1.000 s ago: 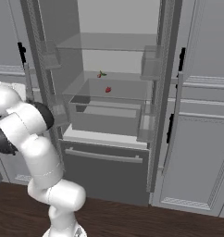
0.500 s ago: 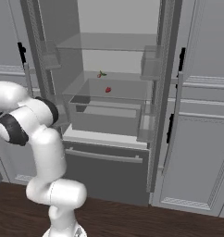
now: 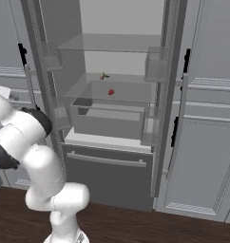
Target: Take the strawberry from the fridge and place it on top of the pancake, located on the dining counter.
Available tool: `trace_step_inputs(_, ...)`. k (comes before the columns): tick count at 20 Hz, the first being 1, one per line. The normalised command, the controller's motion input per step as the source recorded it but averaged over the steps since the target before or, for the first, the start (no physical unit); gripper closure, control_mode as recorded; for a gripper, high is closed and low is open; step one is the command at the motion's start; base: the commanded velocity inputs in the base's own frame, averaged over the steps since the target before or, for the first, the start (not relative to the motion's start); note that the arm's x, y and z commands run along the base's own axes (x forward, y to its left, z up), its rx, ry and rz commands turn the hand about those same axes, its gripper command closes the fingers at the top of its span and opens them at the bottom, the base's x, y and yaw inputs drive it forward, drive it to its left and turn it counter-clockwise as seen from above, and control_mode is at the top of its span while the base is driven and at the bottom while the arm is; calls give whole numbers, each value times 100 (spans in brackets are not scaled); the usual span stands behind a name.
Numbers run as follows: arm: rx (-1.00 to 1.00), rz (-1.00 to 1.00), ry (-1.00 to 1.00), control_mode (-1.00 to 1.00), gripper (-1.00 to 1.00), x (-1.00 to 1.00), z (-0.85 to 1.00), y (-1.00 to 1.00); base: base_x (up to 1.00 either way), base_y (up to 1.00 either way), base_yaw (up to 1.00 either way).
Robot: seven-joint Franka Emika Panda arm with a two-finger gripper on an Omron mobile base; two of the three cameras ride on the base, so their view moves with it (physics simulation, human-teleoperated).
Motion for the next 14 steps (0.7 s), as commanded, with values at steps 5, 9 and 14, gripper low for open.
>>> trace_step_inputs(5, 60, 18, -19, -100, -100, -85, 26, -100, 0, 0, 0)
trace_step_inputs(9, 73, 18, 0, -100, -100, -13, 11, -100, 0, 0, 0)
trace_step_inputs(14, 80, 11, 14, -100, -100, 13, 17, -100, 0, 0, 0)
